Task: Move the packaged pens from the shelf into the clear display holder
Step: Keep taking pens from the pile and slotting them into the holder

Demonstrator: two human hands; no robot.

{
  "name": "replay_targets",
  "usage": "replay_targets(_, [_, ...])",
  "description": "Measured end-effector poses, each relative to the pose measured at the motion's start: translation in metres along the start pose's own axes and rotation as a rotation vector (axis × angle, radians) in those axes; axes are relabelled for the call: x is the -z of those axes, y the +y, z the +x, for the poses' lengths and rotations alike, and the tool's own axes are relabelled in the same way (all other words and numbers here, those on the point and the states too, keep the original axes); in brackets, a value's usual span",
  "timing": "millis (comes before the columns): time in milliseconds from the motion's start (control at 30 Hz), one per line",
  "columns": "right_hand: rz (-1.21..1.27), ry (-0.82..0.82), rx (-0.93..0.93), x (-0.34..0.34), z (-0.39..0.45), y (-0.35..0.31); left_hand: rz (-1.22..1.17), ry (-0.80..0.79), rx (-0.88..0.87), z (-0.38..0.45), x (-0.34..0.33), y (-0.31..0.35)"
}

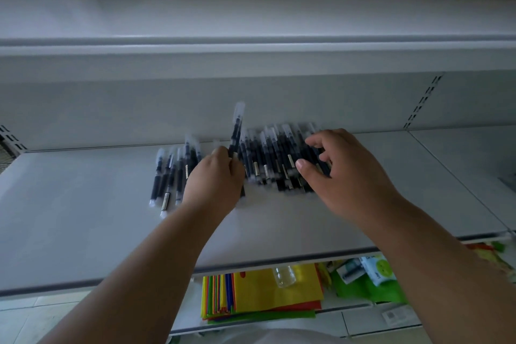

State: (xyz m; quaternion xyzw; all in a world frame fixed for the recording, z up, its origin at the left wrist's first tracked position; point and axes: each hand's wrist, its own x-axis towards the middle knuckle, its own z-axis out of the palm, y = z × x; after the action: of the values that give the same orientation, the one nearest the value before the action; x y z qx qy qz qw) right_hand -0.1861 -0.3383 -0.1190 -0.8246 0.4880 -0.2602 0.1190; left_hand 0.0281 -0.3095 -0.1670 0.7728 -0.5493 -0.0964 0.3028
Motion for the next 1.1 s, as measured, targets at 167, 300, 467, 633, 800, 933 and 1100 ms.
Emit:
replay_targets(167, [0.006,-0.013,-0.125,-0.017,0.015,0.019,-0.716,-0.107,0.073,-0.038,0.001,0.011])
replay_targets(300, [-0.098,-0.116,-0.232,-0.039,0.026,0.028,-0.805,-0.137,0.078,-0.05,-0.001,0.012])
replay_targets(467, [-0.179,-0.15,-0.3,-0.049,0.034,0.025,-1.025,-0.196,0.217,-0.053,0.001,0.013])
replay_targets(633, [-0.219,-0.159,-0.327,-0.051,0.037,0.02,-1.102,-0.257,0.275,-0.054,-0.006,0.006])
replay_targets(800, [-0.179,-0.159,-0.397,-0.049,0.036,0.016,-1.01,-0.254,0.236,-0.052,-0.015,-0.003])
replay_targets(933, [-0.036,-0.055,-0.412,-0.046,0.025,0.021,-1.042,-0.249,0.241,-0.05,-0.013,-0.003])
replay_targets(1100, [0.209,0.049,-0.395,-0.028,0.004,0.018,-0.896,-0.225,0.14,-0.05,-0.015,-0.003])
